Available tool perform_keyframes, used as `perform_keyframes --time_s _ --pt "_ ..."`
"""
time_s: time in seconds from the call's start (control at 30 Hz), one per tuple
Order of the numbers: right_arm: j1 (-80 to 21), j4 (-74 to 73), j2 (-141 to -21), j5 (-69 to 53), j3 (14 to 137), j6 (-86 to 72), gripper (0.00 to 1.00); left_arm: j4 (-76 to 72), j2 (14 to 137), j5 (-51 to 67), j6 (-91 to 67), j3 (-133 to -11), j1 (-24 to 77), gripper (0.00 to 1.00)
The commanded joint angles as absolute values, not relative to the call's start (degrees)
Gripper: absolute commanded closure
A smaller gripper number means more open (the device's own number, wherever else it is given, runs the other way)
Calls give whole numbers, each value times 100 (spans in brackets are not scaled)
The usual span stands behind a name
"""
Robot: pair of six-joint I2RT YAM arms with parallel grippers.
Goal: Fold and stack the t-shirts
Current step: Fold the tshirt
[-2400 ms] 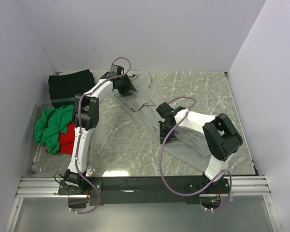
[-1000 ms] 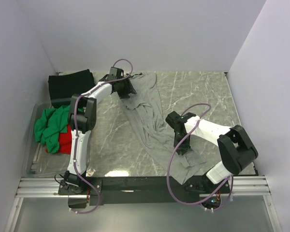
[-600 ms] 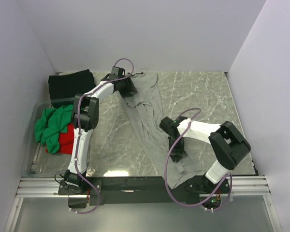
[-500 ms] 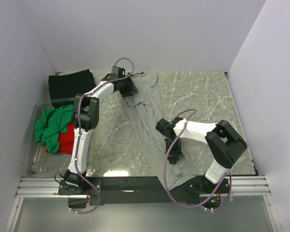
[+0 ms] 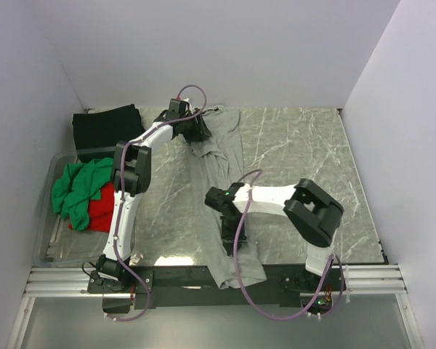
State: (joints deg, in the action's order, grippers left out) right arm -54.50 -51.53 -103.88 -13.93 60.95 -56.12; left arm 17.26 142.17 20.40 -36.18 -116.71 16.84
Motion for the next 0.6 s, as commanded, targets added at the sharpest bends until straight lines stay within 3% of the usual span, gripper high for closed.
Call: perform_keyframes --time_s 0.0,0.2,0.33,0.57 --pt "-5774 -4719 -10766 -1477 6670 -5976 75 1960 14555 1951 -3147 -11619 1679 40" --pt "-5933 -5026 -10706 -1319 7084 -5950 74 1698 13959 2021 -3129 -11268 1679 37" --pt "-5924 -5580 -10136 -994 7190 -5713 67 1512 13343 2100 -3286 -11039 1687 34" --pt "-5626 -6108 -8817 -800 6180 -5274 62 1950 12210 1741 -3454 -10830 1731 32"
